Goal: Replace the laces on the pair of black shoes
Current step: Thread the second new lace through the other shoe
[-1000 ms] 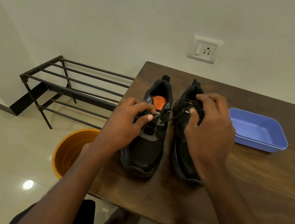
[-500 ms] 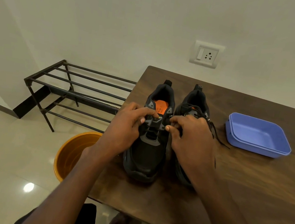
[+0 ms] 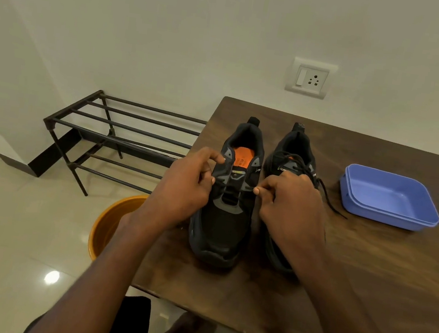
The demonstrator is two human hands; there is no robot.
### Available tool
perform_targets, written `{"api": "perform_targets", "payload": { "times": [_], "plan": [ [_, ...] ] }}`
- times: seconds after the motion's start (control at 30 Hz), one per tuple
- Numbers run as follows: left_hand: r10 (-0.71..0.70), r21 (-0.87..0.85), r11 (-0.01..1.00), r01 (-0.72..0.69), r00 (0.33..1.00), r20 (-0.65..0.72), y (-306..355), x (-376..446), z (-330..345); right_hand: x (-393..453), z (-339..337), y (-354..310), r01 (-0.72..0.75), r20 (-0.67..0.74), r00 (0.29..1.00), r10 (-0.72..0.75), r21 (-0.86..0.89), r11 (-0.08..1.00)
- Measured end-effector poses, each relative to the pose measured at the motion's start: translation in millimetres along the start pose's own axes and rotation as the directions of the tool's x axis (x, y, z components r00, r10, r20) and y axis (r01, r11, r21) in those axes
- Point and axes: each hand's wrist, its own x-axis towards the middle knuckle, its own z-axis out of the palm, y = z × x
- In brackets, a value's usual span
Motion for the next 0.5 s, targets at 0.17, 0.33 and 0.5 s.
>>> {"api": "perform_targets", "payload": {
  "times": [0.17,0.33,0.5],
  "plan": [
    [-0.034,0.004,0.999,0.034,0.999,0.015,3,0,-3,2,-7,-1,-0.04,0.006,0.999,0.04,0.031,0.999],
    [-0.051,0.059,0.997,0.052,0.998,-0.025,11,-2,-1,-1,-18,-4,-0.145,0.126,0.982,0.142,0.015,0.989],
    [-0.023,-0.245,0.97,-0.011,0.991,-0.132,16,0,-2,-11,-31,-13,-0.209,0.192,0.977,0.096,0.753,0.624]
  ]
}}
